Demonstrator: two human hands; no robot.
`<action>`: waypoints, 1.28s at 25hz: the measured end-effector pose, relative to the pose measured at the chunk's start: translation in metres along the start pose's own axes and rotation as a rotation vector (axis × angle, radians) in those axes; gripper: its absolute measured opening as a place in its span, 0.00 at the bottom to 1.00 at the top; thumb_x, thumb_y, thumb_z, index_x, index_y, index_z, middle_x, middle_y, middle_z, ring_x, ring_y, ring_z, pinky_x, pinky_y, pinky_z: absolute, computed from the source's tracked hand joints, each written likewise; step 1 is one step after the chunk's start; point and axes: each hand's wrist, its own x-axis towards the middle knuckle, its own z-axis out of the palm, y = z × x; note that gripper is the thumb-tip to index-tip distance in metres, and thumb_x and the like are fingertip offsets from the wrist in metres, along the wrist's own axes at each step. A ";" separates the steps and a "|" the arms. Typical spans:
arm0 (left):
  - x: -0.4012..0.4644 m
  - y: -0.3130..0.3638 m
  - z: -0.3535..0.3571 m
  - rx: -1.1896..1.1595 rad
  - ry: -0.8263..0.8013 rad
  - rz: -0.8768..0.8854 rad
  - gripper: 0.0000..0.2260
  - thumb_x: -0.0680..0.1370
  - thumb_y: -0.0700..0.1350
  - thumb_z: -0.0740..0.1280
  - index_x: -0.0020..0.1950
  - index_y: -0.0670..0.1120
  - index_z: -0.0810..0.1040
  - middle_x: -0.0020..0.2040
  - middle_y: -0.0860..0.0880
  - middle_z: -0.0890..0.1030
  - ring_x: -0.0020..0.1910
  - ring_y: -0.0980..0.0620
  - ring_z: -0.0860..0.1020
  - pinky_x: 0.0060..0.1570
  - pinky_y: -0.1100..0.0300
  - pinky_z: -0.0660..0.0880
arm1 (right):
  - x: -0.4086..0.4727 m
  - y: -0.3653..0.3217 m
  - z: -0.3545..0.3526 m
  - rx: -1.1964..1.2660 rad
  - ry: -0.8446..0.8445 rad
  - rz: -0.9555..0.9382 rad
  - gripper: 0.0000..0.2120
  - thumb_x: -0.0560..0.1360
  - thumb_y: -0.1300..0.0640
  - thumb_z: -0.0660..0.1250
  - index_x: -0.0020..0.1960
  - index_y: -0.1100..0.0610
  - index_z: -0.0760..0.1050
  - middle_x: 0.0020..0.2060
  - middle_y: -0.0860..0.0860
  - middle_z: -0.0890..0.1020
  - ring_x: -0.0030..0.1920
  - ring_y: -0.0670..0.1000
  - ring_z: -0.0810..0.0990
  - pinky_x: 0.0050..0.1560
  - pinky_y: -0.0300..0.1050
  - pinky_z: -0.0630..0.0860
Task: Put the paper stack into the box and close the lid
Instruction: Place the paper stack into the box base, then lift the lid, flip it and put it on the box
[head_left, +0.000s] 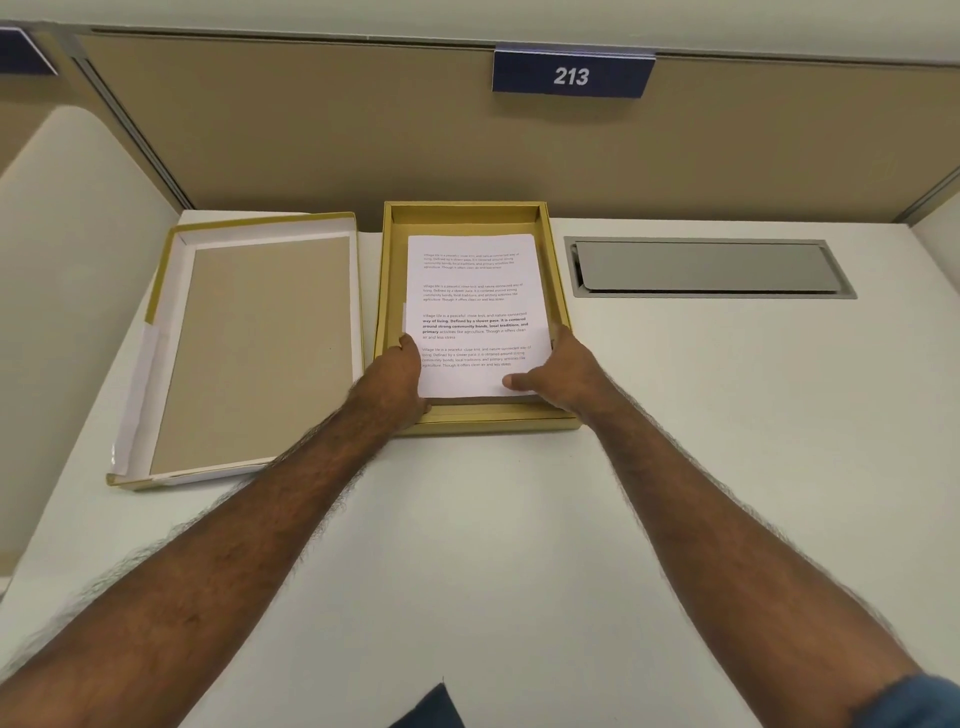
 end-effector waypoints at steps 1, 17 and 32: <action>0.000 0.000 0.001 0.001 0.005 0.002 0.49 0.76 0.46 0.78 0.84 0.36 0.50 0.71 0.36 0.76 0.68 0.39 0.77 0.63 0.52 0.76 | -0.001 0.001 -0.001 -0.072 -0.034 -0.034 0.51 0.65 0.51 0.89 0.80 0.55 0.65 0.64 0.48 0.78 0.62 0.53 0.77 0.55 0.44 0.79; -0.025 0.006 -0.015 -0.133 0.040 -0.040 0.34 0.79 0.39 0.73 0.80 0.35 0.61 0.70 0.38 0.77 0.66 0.41 0.79 0.62 0.52 0.78 | -0.029 -0.018 0.000 -0.416 0.025 -0.118 0.39 0.71 0.60 0.83 0.76 0.61 0.69 0.68 0.58 0.79 0.68 0.60 0.80 0.57 0.47 0.79; -0.166 -0.138 0.059 -1.760 0.513 -0.654 0.08 0.81 0.45 0.73 0.57 0.42 0.83 0.58 0.39 0.86 0.56 0.42 0.87 0.64 0.48 0.81 | -0.119 -0.097 0.190 -0.539 -0.217 -0.846 0.26 0.83 0.54 0.71 0.79 0.59 0.74 0.70 0.57 0.83 0.70 0.60 0.78 0.69 0.54 0.76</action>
